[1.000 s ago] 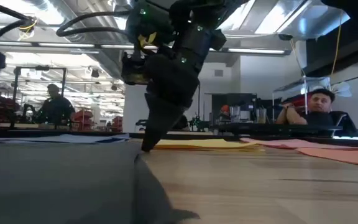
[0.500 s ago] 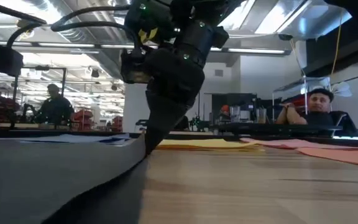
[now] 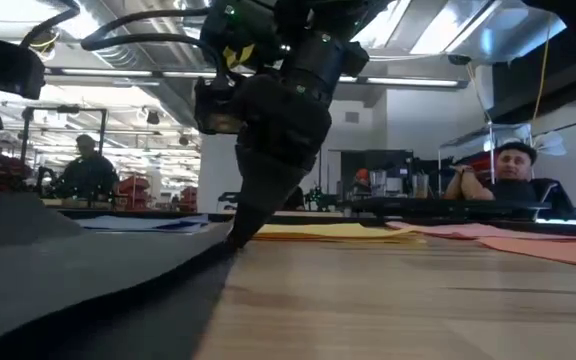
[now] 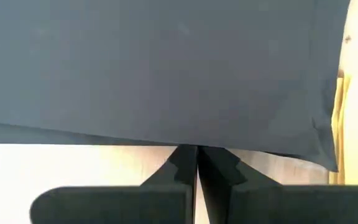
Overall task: Organize paper
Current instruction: Move the black papers to the bottom left of the table
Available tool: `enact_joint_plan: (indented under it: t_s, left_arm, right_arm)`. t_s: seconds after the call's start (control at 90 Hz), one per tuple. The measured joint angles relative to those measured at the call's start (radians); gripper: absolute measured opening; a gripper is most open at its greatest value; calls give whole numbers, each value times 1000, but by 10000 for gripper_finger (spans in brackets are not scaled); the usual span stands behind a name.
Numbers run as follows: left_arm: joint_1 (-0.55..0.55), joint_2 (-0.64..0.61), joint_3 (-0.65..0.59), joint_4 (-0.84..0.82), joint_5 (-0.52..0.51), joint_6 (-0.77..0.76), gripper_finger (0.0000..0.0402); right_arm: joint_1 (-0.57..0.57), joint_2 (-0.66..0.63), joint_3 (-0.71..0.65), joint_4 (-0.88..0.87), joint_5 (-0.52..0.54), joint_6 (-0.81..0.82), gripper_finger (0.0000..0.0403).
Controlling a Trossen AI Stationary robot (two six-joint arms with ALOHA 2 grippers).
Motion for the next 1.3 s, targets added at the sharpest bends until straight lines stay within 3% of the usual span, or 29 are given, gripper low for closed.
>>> enact_joint_plan:
  t_s: [1.111,1.3]
  left_arm:
    - [-2,-1,3,2,4,6,0]
    - [-2,-2,55,-40,-29,54,0]
  right_arm:
    - [4,-2,0,-3,-3,0,0]
    - [29,-2,19,-32,-11,-11,0]
